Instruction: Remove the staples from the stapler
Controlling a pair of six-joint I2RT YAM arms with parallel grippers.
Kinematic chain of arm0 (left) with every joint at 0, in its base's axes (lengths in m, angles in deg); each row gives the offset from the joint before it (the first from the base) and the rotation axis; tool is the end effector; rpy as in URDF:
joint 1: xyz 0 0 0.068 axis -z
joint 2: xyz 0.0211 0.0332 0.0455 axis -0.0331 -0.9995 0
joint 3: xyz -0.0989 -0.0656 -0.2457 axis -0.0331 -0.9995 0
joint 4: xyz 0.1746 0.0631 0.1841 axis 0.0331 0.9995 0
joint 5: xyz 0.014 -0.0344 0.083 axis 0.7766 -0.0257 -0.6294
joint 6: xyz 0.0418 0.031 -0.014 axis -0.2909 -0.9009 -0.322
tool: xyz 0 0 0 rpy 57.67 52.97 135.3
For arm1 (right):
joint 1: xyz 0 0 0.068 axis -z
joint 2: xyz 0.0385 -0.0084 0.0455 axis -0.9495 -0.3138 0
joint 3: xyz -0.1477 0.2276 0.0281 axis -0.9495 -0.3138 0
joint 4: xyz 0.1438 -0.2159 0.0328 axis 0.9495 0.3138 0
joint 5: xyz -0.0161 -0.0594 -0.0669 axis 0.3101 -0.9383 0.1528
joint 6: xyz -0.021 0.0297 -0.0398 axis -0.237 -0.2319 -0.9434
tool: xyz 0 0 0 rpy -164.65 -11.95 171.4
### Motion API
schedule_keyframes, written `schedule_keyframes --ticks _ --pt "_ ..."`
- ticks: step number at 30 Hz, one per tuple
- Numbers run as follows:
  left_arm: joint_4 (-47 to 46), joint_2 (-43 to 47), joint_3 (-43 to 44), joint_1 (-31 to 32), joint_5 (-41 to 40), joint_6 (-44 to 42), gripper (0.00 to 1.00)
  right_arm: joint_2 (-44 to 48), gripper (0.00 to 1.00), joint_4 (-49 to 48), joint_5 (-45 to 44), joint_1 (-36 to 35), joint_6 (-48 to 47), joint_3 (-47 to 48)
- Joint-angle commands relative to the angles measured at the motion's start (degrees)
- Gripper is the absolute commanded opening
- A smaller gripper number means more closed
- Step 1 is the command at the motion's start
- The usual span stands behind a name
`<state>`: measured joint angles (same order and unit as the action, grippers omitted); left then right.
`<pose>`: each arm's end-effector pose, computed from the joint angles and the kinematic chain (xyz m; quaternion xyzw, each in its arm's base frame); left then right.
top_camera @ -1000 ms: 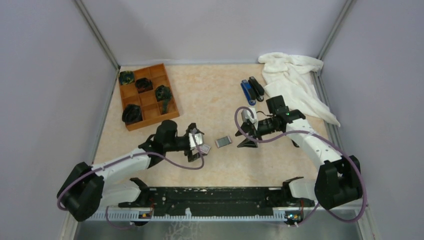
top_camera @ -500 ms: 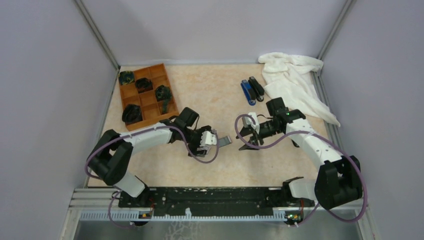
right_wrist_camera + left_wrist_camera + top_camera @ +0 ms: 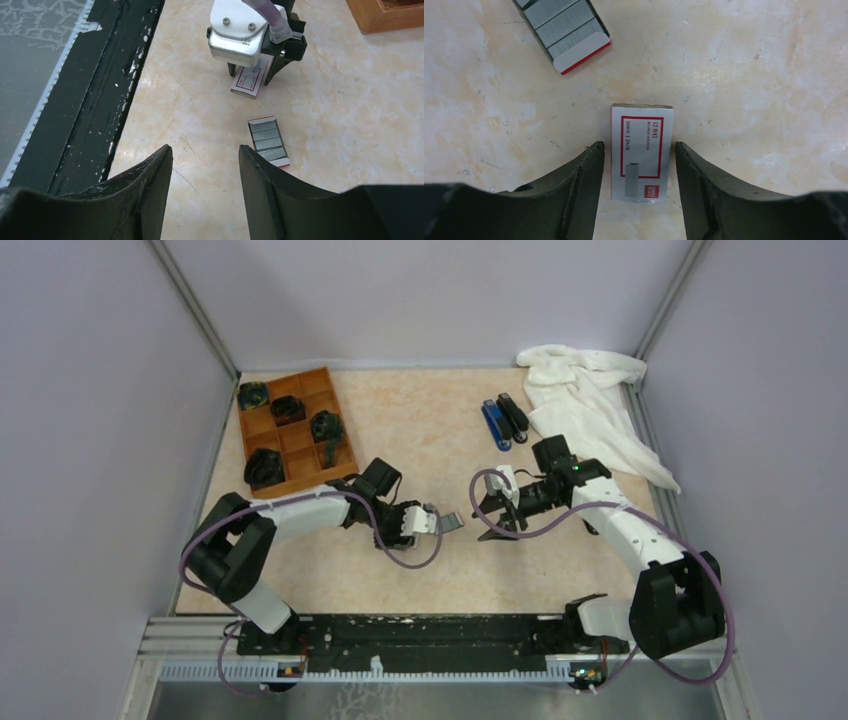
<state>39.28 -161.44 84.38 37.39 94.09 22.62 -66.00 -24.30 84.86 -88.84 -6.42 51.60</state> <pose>0.2178 -0.2002 0.1547 0.7466 0.5845 -0.2038 0.2437 0.1982 0.0955 0.2513 -0.6421 0.5183 0.4230 0.3743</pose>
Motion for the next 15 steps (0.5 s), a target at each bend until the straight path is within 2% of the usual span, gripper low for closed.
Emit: schedule_keyframes --ticks 1,5,7,11,15 --pt "-3.1 1.3 -1.9 1.1 -3.3 2.3 0.58 1.6 0.52 -0.2 2.2 -0.3 -1.7 2.1" --pt "-7.0 4.0 -5.7 3.4 -4.1 7.6 0.58 1.2 0.52 -0.4 1.4 -0.2 -2.6 1.4" --pt "-8.7 4.9 -6.7 4.6 -5.7 12.2 0.59 1.0 0.53 1.2 1.3 -0.3 -6.8 1.0" --pt "-10.2 5.4 -6.6 6.3 -7.7 17.8 0.6 0.8 0.59 3.8 0.7 -0.3 -14.0 0.2" --pt "-11.0 6.0 -5.5 6.7 -7.3 21.8 0.6 0.9 0.6 3.5 0.3 -0.3 -14.4 0.0"
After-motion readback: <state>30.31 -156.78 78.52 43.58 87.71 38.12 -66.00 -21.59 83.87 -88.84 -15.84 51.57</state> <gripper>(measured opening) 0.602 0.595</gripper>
